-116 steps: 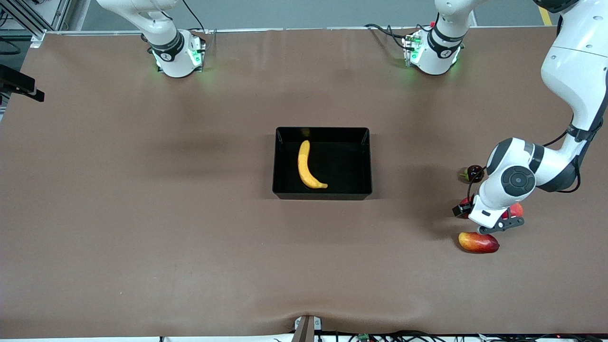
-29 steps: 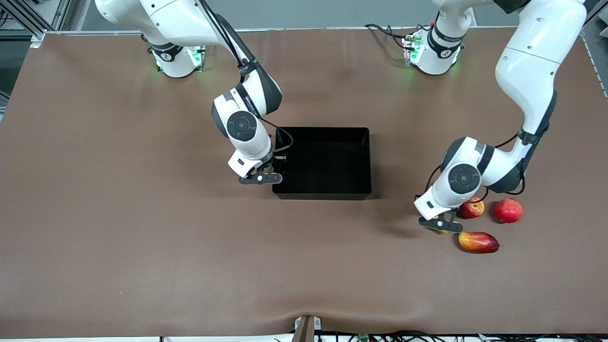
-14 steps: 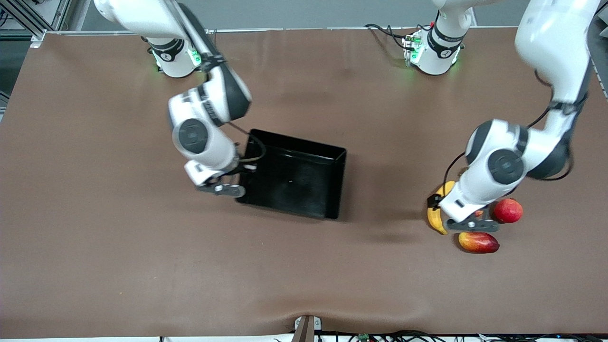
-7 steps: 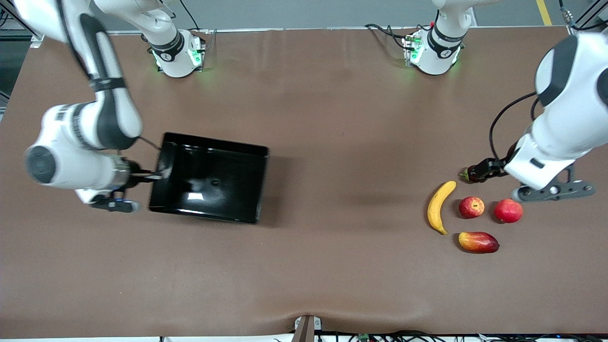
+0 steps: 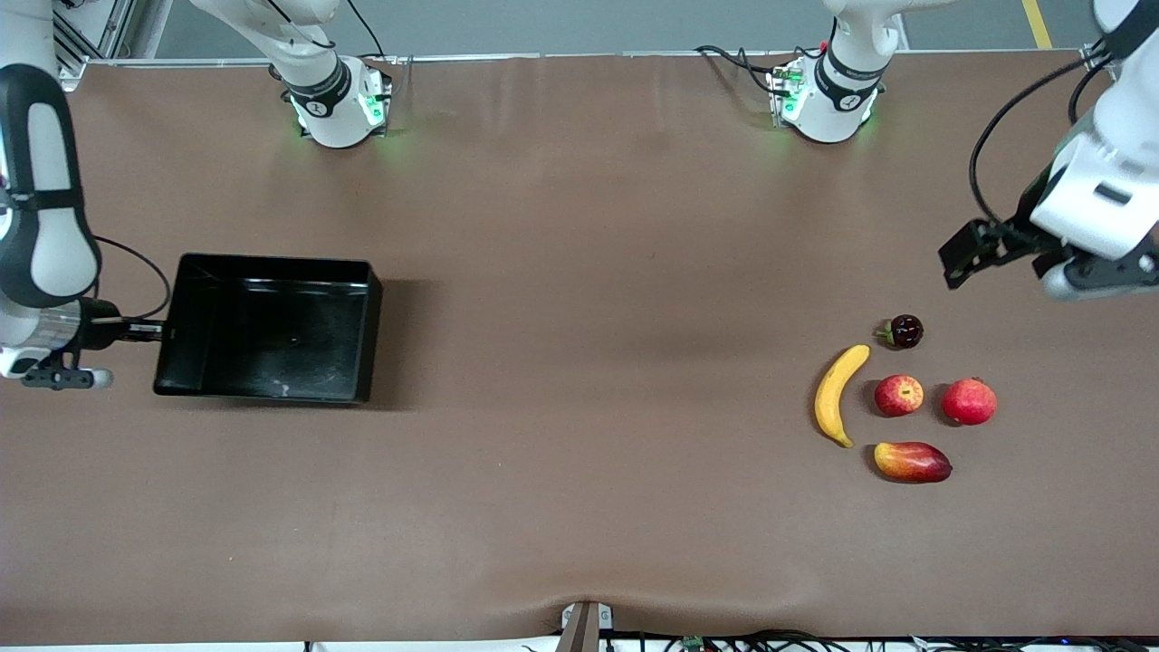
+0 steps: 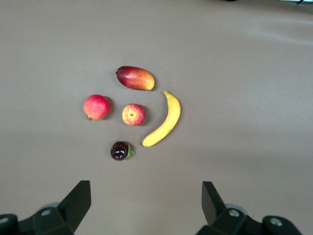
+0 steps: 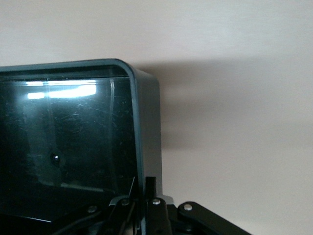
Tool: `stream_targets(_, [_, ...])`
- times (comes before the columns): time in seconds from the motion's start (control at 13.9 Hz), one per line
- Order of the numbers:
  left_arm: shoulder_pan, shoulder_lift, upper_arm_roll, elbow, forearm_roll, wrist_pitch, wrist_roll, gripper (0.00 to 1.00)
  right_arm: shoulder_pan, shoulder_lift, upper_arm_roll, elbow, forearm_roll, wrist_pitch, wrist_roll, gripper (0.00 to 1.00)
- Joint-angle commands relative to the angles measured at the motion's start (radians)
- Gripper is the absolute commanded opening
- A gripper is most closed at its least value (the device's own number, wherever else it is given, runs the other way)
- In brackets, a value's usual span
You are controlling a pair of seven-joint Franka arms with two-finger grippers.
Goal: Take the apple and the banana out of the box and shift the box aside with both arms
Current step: 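Slide the black tray away with the right gripper while the left gripper rises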
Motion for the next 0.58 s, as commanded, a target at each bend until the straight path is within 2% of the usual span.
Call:
stream_targets(0.0, [-0.101, -0.076, 0.141, -0.06, -0.055, -0.038, 0.031, 1.0, -0.073, 0.07, 0.026, 0.01, 0.008, 0.054, -0.103, 0.0])
stream_targets(0.14, [-0.118, -0.107, 0.195, -0.08, -0.106, -0.055, 0.06, 1.0, -0.103, 0.11, 0.03, 0.013, 0.014, 0.082, -0.151, 0.0])
stream_targets(0.22, [-0.118, -0.122, 0.208, -0.095, -0.111, -0.056, 0.083, 1.0, -0.103, 0.116, 0.032, 0.019, 0.014, 0.082, -0.153, 0.09])
stream_targets(0.29, [-0.116, -0.142, 0.212, -0.115, -0.111, -0.055, 0.087, 1.0, -0.097, 0.116, 0.032, 0.022, 0.014, 0.074, -0.151, 0.99])
stream_targets(0.43, [-0.106, -0.153, 0.212, -0.13, -0.111, -0.057, 0.085, 1.0, -0.086, 0.103, 0.035, 0.059, 0.013, 0.023, -0.151, 1.0])
stream_targets(0.5, [-0.104, -0.148, 0.212, -0.126, -0.111, -0.064, 0.088, 1.0, -0.074, 0.098, 0.037, 0.121, 0.013, -0.072, -0.148, 1.0])
